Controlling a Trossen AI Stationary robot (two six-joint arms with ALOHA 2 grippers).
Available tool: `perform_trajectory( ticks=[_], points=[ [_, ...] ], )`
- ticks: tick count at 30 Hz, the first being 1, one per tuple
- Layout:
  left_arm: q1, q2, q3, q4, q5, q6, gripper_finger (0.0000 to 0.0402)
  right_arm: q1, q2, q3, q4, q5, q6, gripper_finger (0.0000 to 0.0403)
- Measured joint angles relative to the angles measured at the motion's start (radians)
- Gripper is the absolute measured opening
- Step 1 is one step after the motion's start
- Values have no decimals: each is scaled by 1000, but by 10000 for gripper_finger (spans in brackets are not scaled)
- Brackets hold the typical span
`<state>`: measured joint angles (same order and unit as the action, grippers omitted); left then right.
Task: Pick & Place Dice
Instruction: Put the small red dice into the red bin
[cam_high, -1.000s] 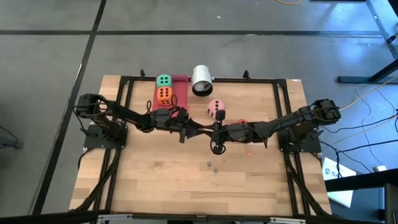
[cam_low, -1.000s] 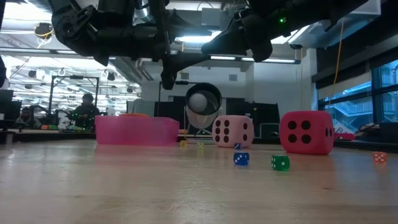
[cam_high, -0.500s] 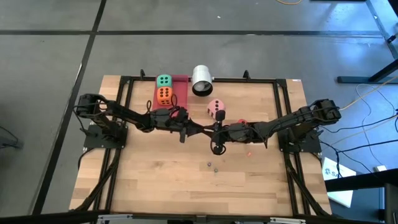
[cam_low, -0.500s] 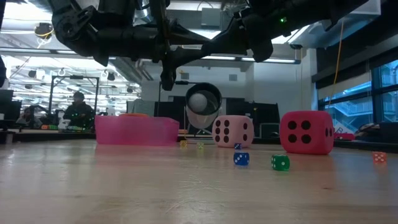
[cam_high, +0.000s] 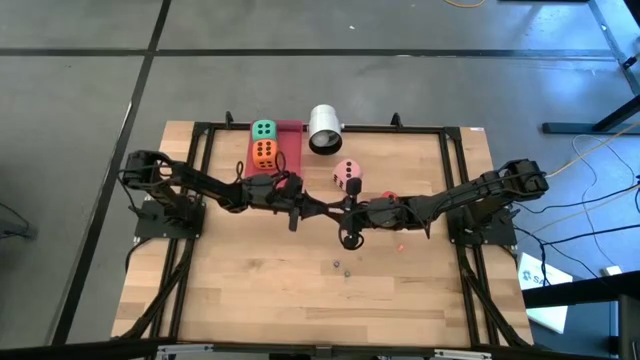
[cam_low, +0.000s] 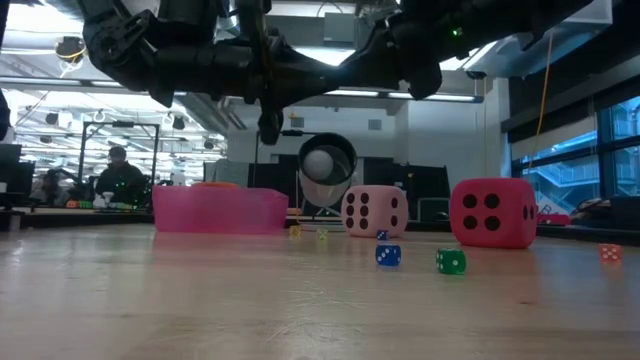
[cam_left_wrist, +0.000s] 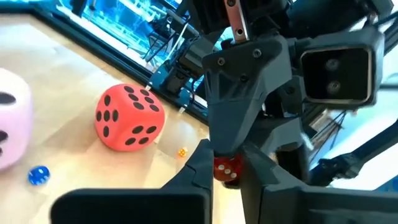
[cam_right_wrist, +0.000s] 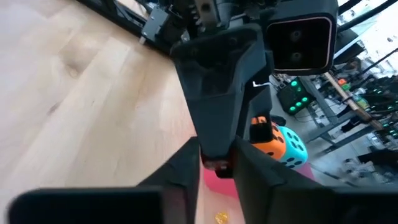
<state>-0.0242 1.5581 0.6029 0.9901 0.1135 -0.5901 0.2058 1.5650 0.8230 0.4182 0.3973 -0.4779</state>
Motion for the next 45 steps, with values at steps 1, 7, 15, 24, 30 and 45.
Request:
perform_trajectory(
  ticks=[1, 7, 15, 24, 30, 45],
  points=[
    [0, 0, 1, 1, -4, 15, 18, 0, 0, 0, 4, -5, 5, 106],
    [0, 0, 2, 1, -5, 71, 18, 0, 0, 0, 5, -29, 36, 157],
    [0, 0, 3, -23, -1, 120, 17, 0, -4, 0, 1, -35, 81, 204],
    [0, -32, 3, -81, 4, 183, 17, 0, -75, 1, -32, 50, 88, 272],
    [0, -155, 3, -308, -72, 308, 17, 0, -127, 1, -113, 73, 140, 280],
    [1, -602, 2, -972, -451, 522, 17, 0, -440, -89, -265, 120, 289, 263]
  ],
)
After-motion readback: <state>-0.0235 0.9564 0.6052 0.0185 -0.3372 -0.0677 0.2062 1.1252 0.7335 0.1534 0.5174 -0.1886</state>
